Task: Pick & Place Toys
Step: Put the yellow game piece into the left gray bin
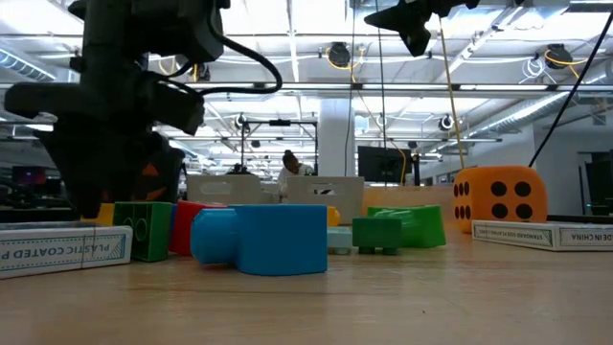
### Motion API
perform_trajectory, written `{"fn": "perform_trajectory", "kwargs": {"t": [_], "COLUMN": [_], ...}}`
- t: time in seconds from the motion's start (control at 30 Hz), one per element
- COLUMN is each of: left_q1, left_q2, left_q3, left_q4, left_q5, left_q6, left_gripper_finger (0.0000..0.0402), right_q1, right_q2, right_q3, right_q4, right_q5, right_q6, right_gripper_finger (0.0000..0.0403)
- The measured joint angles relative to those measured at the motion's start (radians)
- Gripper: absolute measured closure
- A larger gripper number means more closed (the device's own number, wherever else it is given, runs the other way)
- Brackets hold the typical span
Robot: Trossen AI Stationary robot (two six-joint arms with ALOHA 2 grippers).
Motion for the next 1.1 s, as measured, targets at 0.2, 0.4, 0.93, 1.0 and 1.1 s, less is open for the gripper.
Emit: {"fn": "perform_trajectory", "kwargs": {"t": [0.2, 0.4, 0.93, 1.0, 1.1], "left_q1": [0.019, 0.035, 0.149, 0.173, 0.212], "left_q2": [0.000, 0.000, -0.124, -0.184, -0.283], "left_q3": [0.000, 0.000, 0.018, 0.024, 0.043], "left_q4": [0.028, 0.059, 0.040, 0.041, 0.053], "left_q5": [0.000, 0.001, 0.142, 0.132, 0.114], "left_q6": [-0.009, -0.018, -0.176, -0.199, -0.249], "left_gripper_finger": [0.0187, 0.0259, 0.0264, 0.0267, 0.0267], "right_q1": [-0.001, -0.002, -0.002, -0.002, -0.002], "right_q2": [0.000, 0.000, 0.000, 0.000, 0.000], "right_q3": [0.000, 0.000, 0.000, 0.000, 0.000], "right_q4": [0.000, 0.001, 0.010, 0.010, 0.010], "right_q5": [0.028, 0.026, 0.025, 0.025, 0.025], "right_q6": [-0.002, 0.002, -0.020, -0.025, -0.026], "right_gripper_finger": [0.0222, 0.0222, 0.0222, 0.0222, 0.0222]}}
